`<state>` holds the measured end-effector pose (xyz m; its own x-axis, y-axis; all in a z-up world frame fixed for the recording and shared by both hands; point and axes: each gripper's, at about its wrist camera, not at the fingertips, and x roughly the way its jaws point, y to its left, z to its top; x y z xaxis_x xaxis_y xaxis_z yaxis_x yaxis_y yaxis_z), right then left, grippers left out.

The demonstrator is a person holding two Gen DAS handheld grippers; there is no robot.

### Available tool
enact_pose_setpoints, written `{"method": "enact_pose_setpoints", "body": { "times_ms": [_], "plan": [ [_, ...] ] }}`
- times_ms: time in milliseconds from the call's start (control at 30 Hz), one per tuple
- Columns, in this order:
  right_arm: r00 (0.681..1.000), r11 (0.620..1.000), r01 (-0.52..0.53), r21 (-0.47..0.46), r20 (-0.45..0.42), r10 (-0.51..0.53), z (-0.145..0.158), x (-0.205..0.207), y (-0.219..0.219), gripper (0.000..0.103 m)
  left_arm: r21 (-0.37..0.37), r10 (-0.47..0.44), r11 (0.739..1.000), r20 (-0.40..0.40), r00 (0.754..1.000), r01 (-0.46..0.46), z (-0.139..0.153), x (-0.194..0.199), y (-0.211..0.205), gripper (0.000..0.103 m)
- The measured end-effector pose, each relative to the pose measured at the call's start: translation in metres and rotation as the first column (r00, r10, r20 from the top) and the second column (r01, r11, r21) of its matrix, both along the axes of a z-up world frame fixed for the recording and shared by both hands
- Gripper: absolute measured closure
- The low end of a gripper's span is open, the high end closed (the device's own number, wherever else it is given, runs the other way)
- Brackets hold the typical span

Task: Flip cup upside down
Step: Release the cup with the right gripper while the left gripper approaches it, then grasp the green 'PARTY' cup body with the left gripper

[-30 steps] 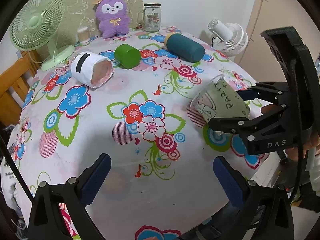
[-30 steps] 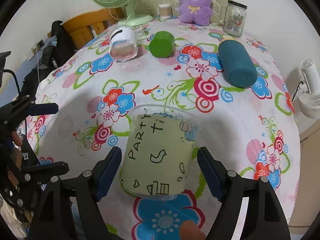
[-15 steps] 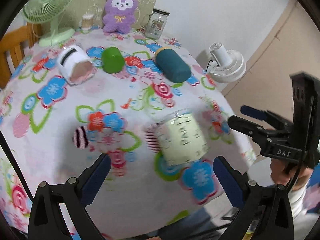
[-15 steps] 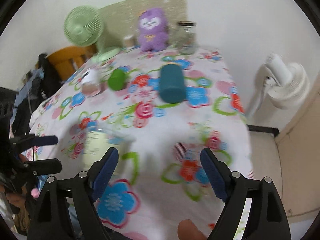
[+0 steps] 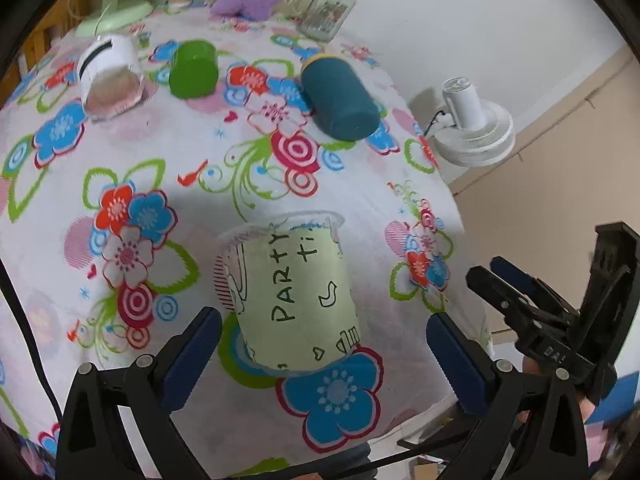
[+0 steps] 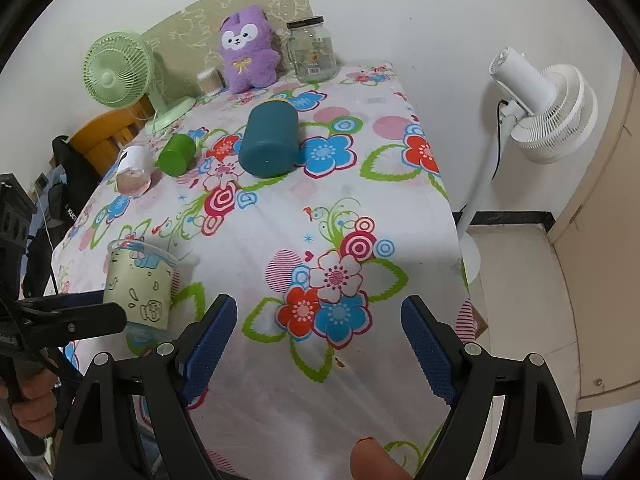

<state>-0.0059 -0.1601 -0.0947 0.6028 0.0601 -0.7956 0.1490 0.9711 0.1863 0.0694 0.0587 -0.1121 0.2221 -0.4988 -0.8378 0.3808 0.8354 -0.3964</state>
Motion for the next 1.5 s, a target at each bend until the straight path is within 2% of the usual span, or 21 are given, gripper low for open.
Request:
{"method": "enact_pose_setpoints", "body": {
  "times_ms": [200,467,667,733,800,900,1167,1300,1500],
  "plan": [
    [1.0,1.0,-0.006,0.025,-0.002,0.006,-0.007,0.001,-0.005,0.017,0.04,0.047,0.998,-0.046,0.998,-0.045,-0.013,0.012,-0.003,0.0],
    [1.0,0.999,-0.004,0.048,0.0,0.004,-0.012,0.002,-0.007,0.017,0.098,0.043,0.995,-0.075,0.996,-0.035,-0.027,0.016,-0.013,0.0],
    [1.0,0.998,0.001,0.064,0.004,-0.001,-0.014,0.001,-0.008,0.017,0.11,0.077,0.992,-0.066,0.995,-0.069,-0.028,0.018,-0.013,0.01],
    [1.0,0.998,0.001,0.067,0.007,-0.002,-0.015,0.0,-0.009,0.017,0.132,0.08,0.989,-0.058,0.995,-0.072,-0.028,0.018,-0.013,0.016],
    [1.0,0.998,0.003,0.071,0.009,-0.004,-0.015,-0.001,-0.009,0.017,0.145,0.078,0.987,-0.055,0.995,-0.069,-0.027,0.019,-0.012,0.027],
    [1.0,0.997,0.006,0.08,0.01,-0.007,-0.017,-0.002,-0.01,0.017,0.146,0.071,0.987,-0.069,0.995,-0.06,-0.026,0.021,-0.009,0.038],
    [1.0,0.994,-0.01,0.108,0.026,0.007,-0.02,-0.004,-0.006,0.017,0.229,-0.03,0.972,-0.088,0.996,0.05,-0.013,0.023,-0.007,0.04],
    [0.998,0.994,-0.051,0.101,0.052,0.046,-0.019,-0.007,0.003,0.017,0.316,-0.125,0.937,-0.096,0.987,0.15,0.008,0.03,-0.006,0.04],
    [0.982,0.983,-0.162,0.091,0.109,0.151,-0.016,-0.011,0.027,0.017,0.497,-0.252,0.816,-0.156,0.955,0.296,0.032,0.041,-0.007,0.04]
  ]
}}
